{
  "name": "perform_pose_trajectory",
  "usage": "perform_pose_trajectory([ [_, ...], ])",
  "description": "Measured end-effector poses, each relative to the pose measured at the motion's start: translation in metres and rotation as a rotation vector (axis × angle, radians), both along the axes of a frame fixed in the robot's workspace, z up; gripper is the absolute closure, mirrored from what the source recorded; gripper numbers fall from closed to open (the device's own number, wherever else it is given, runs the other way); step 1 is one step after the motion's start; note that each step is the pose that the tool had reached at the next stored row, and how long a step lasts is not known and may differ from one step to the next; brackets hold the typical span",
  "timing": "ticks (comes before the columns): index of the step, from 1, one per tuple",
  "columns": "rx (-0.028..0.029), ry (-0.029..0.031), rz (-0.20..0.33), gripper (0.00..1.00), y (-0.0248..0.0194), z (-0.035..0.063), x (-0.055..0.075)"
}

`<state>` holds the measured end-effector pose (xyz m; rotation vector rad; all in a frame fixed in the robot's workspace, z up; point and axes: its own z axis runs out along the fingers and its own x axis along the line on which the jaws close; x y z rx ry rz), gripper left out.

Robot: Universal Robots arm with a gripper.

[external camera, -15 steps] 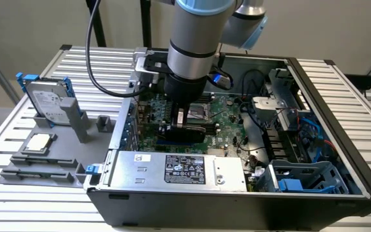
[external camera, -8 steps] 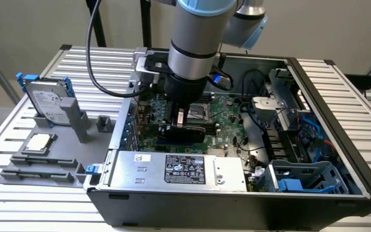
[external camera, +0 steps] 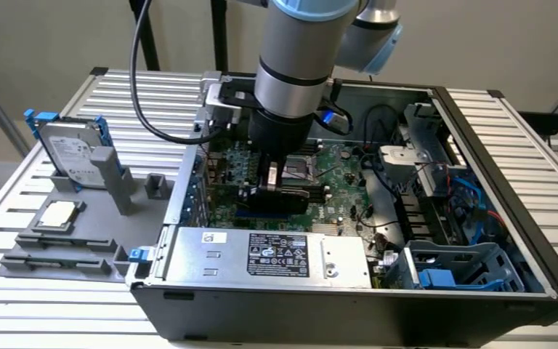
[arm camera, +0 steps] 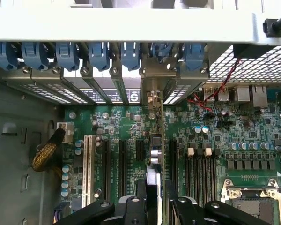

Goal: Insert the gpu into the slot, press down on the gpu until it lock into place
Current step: 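Insert the gpu into the slot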

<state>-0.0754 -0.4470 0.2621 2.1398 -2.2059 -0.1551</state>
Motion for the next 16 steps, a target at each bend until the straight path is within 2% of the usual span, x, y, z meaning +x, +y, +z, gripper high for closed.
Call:
perform_pose_trajectory([
  [5, 0.0022, 0.0008, 0.000, 0.74, 0.0000, -0.0011, 0.0018],
  [16, 0.0026, 0.0128, -0.001, 0.74, 0.0002, -0.0027, 0.0021],
])
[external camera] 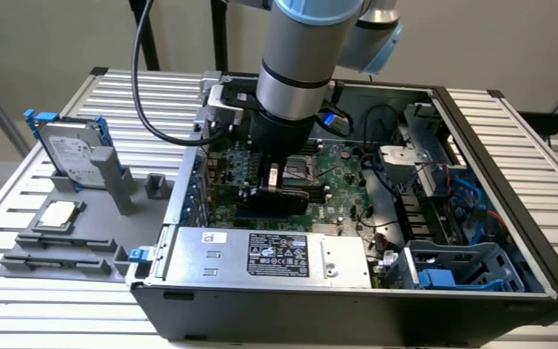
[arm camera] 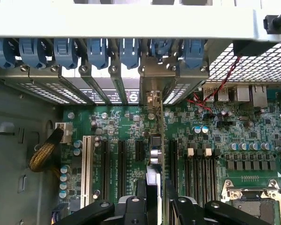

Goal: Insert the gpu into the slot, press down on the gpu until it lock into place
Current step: 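Insert the gpu into the slot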

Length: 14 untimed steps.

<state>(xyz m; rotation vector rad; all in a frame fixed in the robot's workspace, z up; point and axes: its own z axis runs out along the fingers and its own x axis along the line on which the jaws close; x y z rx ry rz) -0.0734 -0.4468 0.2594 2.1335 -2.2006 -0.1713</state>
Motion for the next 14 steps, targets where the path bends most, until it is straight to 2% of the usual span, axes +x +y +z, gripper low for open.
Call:
perform_pose_trajectory([
  [14, 0.0000, 0.0014, 0.000, 0.74, 0.0018, -0.0010, 0.0012],
])
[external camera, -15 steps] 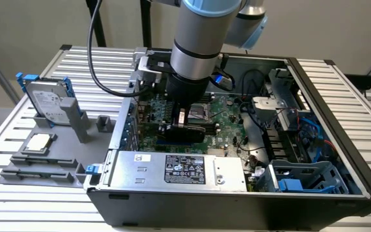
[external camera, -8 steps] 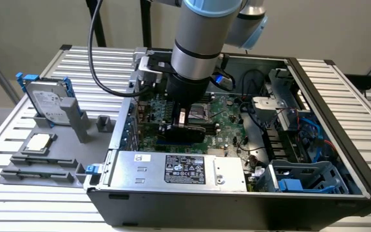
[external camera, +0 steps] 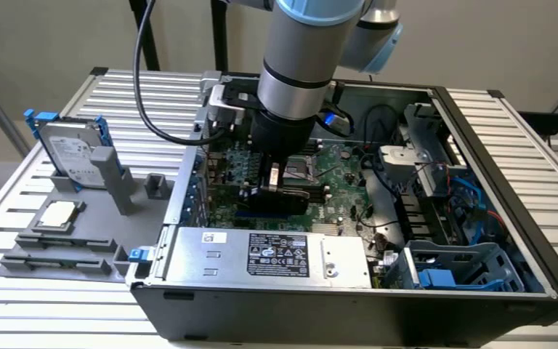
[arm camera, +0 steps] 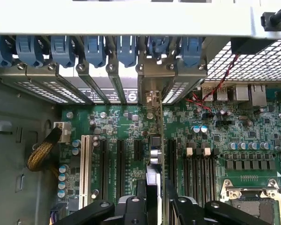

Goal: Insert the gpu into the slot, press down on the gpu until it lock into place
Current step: 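Insert the gpu into the slot, then press down on the gpu until it lock into place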

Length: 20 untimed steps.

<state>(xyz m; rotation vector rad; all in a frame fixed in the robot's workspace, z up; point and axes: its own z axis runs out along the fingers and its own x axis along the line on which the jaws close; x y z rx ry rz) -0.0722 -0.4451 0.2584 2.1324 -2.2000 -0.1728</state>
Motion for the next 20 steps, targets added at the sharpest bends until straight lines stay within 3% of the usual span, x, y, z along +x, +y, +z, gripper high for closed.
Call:
perform_pose_trajectory([
  [12, -0.0001, 0.0108, 0.000, 0.74, 0.0001, -0.0045, 0.0001],
  [20, 0.0000, 0.0122, 0.000, 0.74, 0.0001, -0.0082, 0.0006],
])
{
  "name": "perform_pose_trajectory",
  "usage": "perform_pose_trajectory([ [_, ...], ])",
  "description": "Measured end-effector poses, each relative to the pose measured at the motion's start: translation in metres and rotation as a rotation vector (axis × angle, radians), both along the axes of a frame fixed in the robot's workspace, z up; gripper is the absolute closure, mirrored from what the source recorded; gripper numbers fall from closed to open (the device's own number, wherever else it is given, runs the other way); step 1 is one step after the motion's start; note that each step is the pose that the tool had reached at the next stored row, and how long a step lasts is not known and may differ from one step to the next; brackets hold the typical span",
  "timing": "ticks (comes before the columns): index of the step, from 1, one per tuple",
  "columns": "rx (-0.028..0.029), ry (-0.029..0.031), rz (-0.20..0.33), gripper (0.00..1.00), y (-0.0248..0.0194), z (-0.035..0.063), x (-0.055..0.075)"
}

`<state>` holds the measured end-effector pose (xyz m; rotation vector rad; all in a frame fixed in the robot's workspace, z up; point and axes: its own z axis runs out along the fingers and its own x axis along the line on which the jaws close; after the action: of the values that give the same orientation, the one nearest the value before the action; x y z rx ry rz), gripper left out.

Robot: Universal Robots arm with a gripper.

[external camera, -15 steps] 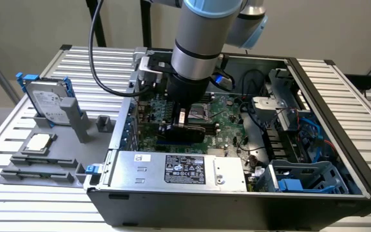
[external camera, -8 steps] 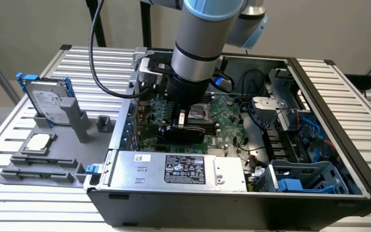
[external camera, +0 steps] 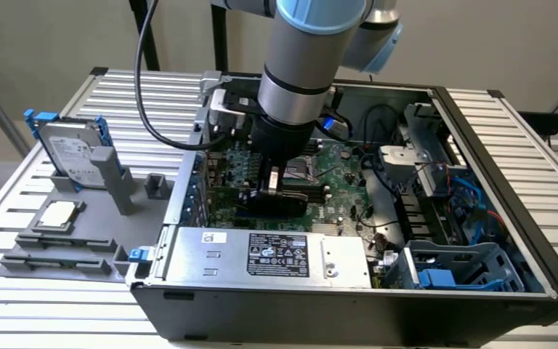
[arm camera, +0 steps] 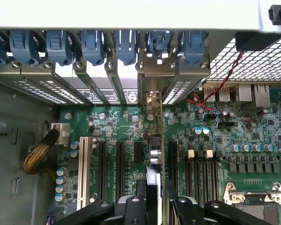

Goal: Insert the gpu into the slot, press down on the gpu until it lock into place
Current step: 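Press down on the gpu until it lock into place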

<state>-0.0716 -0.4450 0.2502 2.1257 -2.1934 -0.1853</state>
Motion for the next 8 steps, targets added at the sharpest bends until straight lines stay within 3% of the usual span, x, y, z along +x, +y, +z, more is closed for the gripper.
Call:
perform_pose_trajectory([
  [8, 0.0012, 0.0001, -0.001, 0.73, 0.0002, -0.0006, -0.0002],
])
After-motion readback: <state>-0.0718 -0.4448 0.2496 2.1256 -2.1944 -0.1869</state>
